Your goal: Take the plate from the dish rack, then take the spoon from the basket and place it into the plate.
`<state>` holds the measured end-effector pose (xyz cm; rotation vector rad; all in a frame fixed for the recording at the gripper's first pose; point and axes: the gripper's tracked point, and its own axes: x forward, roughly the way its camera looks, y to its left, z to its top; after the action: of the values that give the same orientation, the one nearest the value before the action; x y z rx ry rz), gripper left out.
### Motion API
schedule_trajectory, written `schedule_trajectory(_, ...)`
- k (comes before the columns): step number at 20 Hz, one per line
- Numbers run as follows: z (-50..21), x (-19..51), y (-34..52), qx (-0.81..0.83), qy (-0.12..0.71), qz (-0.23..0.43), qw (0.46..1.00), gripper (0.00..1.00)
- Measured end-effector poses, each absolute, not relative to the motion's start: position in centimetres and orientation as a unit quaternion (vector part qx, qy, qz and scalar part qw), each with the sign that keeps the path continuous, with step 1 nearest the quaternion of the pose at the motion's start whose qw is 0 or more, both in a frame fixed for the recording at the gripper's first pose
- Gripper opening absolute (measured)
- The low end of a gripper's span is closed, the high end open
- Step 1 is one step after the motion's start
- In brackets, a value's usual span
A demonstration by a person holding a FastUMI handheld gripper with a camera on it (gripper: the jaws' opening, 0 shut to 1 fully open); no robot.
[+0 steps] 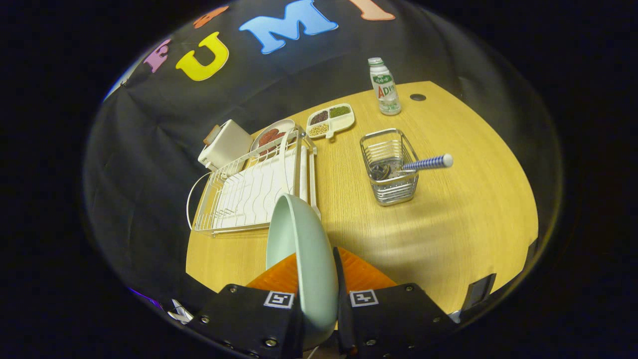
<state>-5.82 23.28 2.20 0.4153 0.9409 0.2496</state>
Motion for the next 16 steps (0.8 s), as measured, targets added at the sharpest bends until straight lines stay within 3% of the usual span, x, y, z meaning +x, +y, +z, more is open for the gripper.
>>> schedule_trajectory(15, -6.2, -7.6, 24.5, 0.294, 0.479, 0.149, 0.814, 0.28)
schedule_trajectory(16, -6.7, -7.7, 24.2, 0.287, 0.482, 0.144, 0.815, 0.33)
